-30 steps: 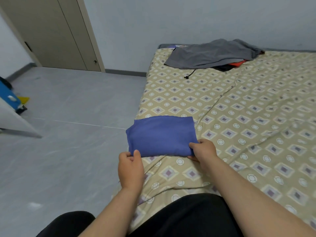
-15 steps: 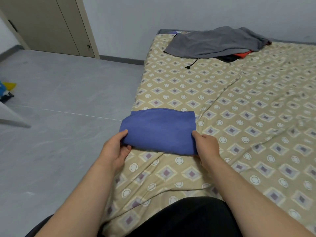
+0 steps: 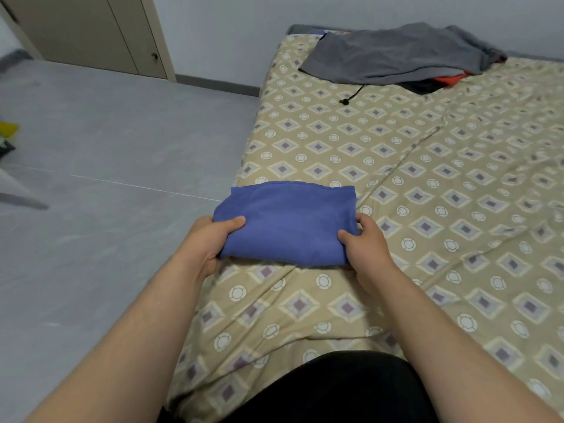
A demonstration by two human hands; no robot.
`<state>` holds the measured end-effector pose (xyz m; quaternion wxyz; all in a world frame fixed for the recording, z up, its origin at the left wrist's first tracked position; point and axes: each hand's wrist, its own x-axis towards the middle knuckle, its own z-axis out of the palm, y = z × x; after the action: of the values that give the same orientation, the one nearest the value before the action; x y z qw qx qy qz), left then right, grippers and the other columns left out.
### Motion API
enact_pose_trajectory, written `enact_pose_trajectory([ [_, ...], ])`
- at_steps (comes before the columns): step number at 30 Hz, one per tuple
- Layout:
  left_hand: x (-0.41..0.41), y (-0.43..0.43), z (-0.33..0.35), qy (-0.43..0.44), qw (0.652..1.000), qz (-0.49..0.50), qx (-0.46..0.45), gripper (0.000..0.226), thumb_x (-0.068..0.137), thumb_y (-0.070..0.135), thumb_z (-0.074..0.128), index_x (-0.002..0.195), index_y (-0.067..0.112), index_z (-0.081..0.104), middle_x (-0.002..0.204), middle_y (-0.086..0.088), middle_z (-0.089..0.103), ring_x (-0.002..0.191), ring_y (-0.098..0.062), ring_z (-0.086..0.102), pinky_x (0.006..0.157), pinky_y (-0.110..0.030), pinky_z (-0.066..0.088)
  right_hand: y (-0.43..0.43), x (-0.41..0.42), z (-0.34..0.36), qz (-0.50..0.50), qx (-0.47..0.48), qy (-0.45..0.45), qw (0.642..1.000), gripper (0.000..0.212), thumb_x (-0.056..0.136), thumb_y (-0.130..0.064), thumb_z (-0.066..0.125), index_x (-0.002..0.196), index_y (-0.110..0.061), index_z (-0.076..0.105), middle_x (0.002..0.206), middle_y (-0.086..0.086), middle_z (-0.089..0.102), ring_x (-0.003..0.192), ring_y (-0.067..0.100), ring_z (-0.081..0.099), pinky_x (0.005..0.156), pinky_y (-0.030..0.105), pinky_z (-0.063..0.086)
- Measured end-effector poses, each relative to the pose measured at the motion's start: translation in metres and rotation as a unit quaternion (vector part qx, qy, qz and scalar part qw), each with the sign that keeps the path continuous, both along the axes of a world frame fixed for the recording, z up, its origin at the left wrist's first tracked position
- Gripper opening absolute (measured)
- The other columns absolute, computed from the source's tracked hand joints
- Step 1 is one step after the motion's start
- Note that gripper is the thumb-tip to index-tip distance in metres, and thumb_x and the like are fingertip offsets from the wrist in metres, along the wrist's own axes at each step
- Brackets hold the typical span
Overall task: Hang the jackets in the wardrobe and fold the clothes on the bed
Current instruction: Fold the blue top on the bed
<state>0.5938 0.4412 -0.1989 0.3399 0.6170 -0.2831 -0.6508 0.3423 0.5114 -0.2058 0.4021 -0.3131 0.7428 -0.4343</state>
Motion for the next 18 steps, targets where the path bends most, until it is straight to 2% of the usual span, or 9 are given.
enact_pose_trajectory([
  [2,0.001,0.005,-0.001,0.021,0.999,0.016,0.031,0.032,0.086,0.004,0.069,0.117,-0.002,0.062,0.099,-0.017,0.073,0.077,-0.029,0.072,0.067,-0.039,0.059,-0.003,0.002,0.003,-0.028,0.011,-0.092,0.995,0.034,0.083,0.005,0.047,0.101,-0.022,0.057,0.092,0.002,0.069,0.066,0.018,0.07,0.048,0.029,0.051],
  [3,0.004,0.008,0.0,0.032,0.998,0.016,0.054,0.025,0.087,0.004,0.067,0.112,0.0,0.063,0.09,-0.015,0.074,0.07,-0.027,0.071,0.06,-0.036,0.059,-0.003,0.003,0.005,-0.041,0.03,-0.133,0.99,0.031,0.08,0.007,0.045,0.095,-0.018,0.057,0.084,0.003,0.067,0.055,0.016,0.067,0.043,0.026,0.047],
  [4,0.007,0.012,0.001,0.04,0.996,0.012,0.079,0.017,0.088,0.005,0.065,0.105,0.004,0.065,0.08,-0.011,0.074,0.06,-0.024,0.07,0.053,-0.032,0.058,-0.002,0.004,0.005,-0.043,0.054,-0.158,0.985,0.024,0.076,0.006,0.045,0.087,-0.013,0.054,0.075,0.004,0.063,0.048,0.016,0.062,0.043,0.024,0.044],
  [6,0.015,0.019,0.001,0.041,0.992,-0.004,0.121,0.006,0.088,0.006,0.06,0.091,0.008,0.064,0.063,-0.005,0.07,0.047,-0.019,0.065,0.043,-0.025,0.052,0.001,0.005,0.004,-0.012,0.114,-0.175,0.978,0.012,0.066,-0.005,0.051,0.076,-0.011,0.05,0.069,0.007,0.055,0.051,0.021,0.057,0.052,0.027,0.044],
  [8,0.024,0.025,0.002,0.018,0.991,-0.021,0.131,0.007,0.085,0.007,0.057,0.084,0.009,0.063,0.056,-0.004,0.067,0.042,-0.019,0.063,0.041,-0.022,0.049,0.003,0.005,0.006,0.031,0.16,-0.165,0.973,0.02,0.063,-0.023,0.061,0.079,-0.011,0.059,0.074,0.003,0.066,0.063,0.023,0.065,0.061,0.03,0.047],
  [11,0.032,0.029,0.001,-0.01,0.994,-0.046,0.095,0.015,0.084,0.014,0.067,0.098,0.009,0.068,0.075,-0.007,0.075,0.065,-0.024,0.071,0.057,-0.028,0.054,0.003,0.006,0.008,0.053,0.165,-0.116,0.978,0.034,0.071,-0.046,0.072,0.091,-0.018,0.072,0.08,-0.005,0.077,0.07,0.018,0.075,0.063,0.03,0.055],
  [13,0.034,0.034,-0.003,-0.015,0.998,-0.042,0.042,0.023,0.084,0.017,0.073,0.106,0.013,0.068,0.089,-0.006,0.077,0.083,-0.025,0.072,0.067,-0.032,0.054,0.002,0.008,0.008,0.043,0.142,-0.06,0.987,0.025,0.076,-0.039,0.071,0.088,-0.016,0.072,0.082,-0.001,0.077,0.075,0.021,0.074,0.069,0.036,0.059],
  [15,0.034,0.041,-0.006,-0.015,0.999,-0.039,-0.02,0.024,0.085,0.009,0.071,0.107,0.019,0.068,0.095,-0.002,0.077,0.088,-0.023,0.072,0.071,-0.034,0.054,0.002,0.012,0.01,0.039,0.124,-0.019,0.991,0.021,0.081,-0.026,0.067,0.092,-0.009,0.07,0.09,0.006,0.075,0.083,0.028,0.072,0.076,0.039,0.057],
  [18,0.034,0.049,-0.003,-0.004,0.997,-0.039,-0.074,0.032,0.086,-0.004,0.06,0.109,0.017,0.066,0.101,-0.007,0.075,0.092,-0.028,0.072,0.075,-0.037,0.055,0.004,0.016,0.017,0.055,0.115,0.019,0.992,0.012,0.084,-0.015,0.061,0.091,-0.007,0.066,0.087,0.009,0.071,0.073,0.026,0.065,0.067,0.033,0.05],
])
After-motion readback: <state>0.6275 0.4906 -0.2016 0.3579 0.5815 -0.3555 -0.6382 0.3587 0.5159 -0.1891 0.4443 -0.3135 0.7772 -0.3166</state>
